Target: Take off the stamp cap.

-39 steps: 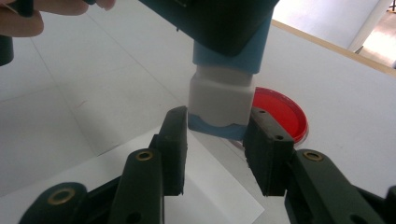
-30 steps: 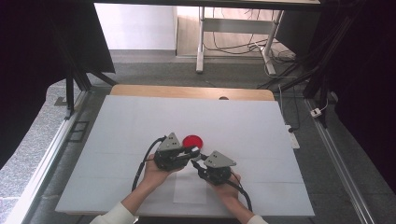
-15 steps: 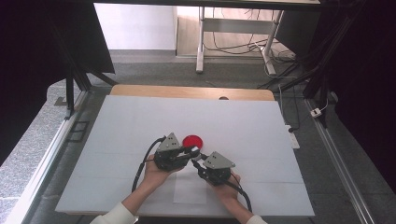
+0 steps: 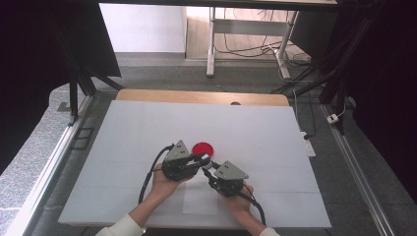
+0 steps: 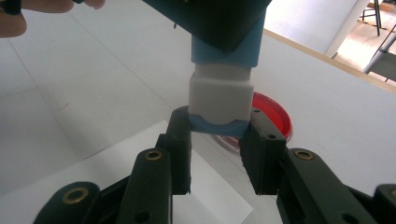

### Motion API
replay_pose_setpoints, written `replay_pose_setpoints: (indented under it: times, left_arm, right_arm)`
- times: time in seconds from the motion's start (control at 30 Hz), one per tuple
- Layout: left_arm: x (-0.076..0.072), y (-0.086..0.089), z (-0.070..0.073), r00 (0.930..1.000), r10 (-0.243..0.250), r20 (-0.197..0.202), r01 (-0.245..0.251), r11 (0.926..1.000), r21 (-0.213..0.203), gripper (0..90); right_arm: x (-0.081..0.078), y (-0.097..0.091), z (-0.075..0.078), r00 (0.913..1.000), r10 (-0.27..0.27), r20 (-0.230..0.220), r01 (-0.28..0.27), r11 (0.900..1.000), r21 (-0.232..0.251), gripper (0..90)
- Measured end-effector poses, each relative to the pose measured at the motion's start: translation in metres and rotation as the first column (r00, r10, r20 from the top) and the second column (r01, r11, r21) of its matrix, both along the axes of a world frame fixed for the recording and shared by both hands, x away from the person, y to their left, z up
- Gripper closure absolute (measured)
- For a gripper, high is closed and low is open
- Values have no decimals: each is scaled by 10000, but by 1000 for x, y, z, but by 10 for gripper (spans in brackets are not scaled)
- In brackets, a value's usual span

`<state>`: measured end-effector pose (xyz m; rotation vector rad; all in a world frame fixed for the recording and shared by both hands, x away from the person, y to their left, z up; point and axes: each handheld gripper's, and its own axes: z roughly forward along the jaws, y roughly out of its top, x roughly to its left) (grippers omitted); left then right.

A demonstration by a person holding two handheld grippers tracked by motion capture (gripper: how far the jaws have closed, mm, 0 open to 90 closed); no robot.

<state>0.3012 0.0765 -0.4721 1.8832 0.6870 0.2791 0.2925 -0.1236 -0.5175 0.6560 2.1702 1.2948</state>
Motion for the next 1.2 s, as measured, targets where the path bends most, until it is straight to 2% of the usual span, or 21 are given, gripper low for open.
replay_pose_setpoints:
  times: [0.37,0.8,1.0,1.13,1.2]
  left_arm:
    - [0,0,0,10000,22,-50,-22,10000,32,747]
    - [-1,0,0,10000,7,23,-7,9999,-113,746]
    - [-1,0,1,10000,15,21,-15,9999,-121,746]
    - [-1,1,1,10000,23,12,-22,9998,-193,746]
    - [-1,1,1,10000,46,0,-46,9997,-241,745]
  right_arm:
    - [1,0,0,9999,129,9,-128,9997,-189,650]
    - [-3,0,0,9997,-236,-80,237,9995,207,651]
    - [-3,-1,1,9998,-141,135,142,9999,-88,652]
    - [-1,-2,3,9991,194,364,-177,9987,-481,652]
    - [0,-3,4,9990,216,390,-195,9984,-523,652]
